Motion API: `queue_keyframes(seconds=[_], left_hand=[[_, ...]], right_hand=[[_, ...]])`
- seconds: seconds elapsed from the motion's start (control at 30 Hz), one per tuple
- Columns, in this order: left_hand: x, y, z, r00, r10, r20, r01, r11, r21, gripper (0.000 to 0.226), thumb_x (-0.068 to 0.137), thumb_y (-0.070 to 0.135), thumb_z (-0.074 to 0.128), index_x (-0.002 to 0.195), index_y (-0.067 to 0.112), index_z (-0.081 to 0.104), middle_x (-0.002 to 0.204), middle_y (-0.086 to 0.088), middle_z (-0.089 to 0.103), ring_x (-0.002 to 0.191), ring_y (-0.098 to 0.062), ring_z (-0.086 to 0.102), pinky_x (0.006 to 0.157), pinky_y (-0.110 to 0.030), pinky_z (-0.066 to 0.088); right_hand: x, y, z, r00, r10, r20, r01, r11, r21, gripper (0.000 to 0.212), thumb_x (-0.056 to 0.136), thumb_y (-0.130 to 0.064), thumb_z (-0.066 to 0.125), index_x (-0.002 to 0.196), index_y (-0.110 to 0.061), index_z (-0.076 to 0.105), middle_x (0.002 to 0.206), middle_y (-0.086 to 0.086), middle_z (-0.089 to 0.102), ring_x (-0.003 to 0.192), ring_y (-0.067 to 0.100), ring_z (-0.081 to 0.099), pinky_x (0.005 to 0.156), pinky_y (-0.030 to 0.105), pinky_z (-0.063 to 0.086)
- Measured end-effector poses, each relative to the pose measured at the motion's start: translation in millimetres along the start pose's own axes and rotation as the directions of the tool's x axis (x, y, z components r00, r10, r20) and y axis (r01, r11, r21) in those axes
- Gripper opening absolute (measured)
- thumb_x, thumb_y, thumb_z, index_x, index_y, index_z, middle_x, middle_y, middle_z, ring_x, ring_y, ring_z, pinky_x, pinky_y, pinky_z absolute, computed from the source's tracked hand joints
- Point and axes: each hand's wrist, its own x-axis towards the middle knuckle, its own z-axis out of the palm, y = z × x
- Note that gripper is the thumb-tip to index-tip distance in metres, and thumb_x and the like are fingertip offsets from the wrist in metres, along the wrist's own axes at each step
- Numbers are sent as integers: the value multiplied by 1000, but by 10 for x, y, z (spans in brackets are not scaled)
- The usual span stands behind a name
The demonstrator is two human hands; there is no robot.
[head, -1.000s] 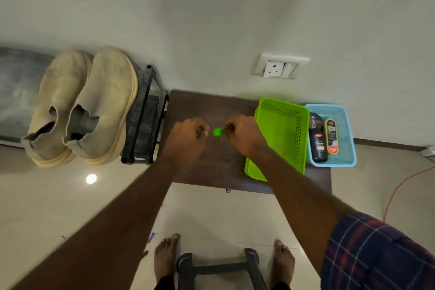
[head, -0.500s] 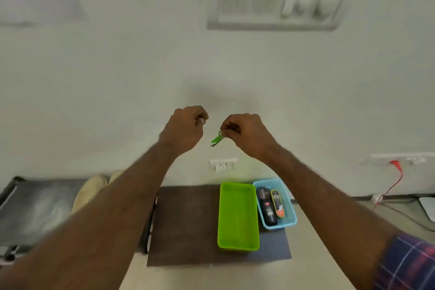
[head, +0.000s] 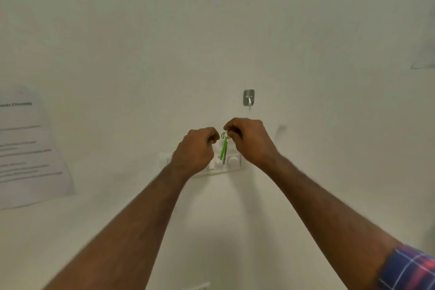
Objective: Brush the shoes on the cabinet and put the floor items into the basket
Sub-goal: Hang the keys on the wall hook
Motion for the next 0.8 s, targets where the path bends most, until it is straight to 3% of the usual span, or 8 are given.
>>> queue_keyframes(seconds=[0.1, 0.3, 0.47, 0.63, 0.8], left_hand=[[213, 222, -66, 1000, 26, -18, -26, 1000, 4, 32, 93, 3, 47, 101, 23, 70, 100, 5, 72, 91, -19, 67, 84, -45, 58], [356, 407, -51, 998, 55, 3, -55, 998, 15, 32, 92, 9, 44, 101, 25, 70, 99, 6, 71, 92, -20, 67, 84, -47, 58], [374, 353, -39, 998, 59, 24, -60, 997, 47, 30, 95, 3, 46, 102, 20, 70, 100, 2, 72, 90, -22, 66, 84, -48, 57], [369, 272, -117, 1000, 24, 10, -25, 994, 110, 24, 97, 10, 50, 107, 21, 69, 106, -1, 73, 96, -24, 67, 87, -47, 57], [346, 246, -171, 1000, 9, -3, -8, 985, 172, 21, 99, 14, 52, 112, 18, 68, 111, -2, 73, 96, -24, 66, 87, -43, 56]], right_hand=[[253, 39, -314, 991, 8, -131, -14, 999, -51, 16, 95, -9, 64, 107, -12, 74, 102, 2, 75, 91, 13, 70, 86, 21, 53], [562, 310, -613, 972, 93, -215, -113, 990, -86, 18, 94, -3, 60, 95, -11, 76, 96, 7, 74, 84, 20, 69, 82, 37, 59], [690, 432, -620, 978, 124, -170, -138, 988, -72, 19, 94, -1, 60, 97, -10, 77, 101, 9, 74, 89, 22, 69, 85, 37, 58], [750, 439, -595, 984, 147, -99, -152, 987, -46, 20, 93, 0, 61, 101, -9, 77, 106, 8, 73, 95, 20, 68, 85, 24, 52], [728, 455, -564, 984, 167, -66, -170, 984, -44, 24, 92, 4, 59, 102, -9, 78, 106, 9, 73, 86, 13, 62, 81, 19, 46]])
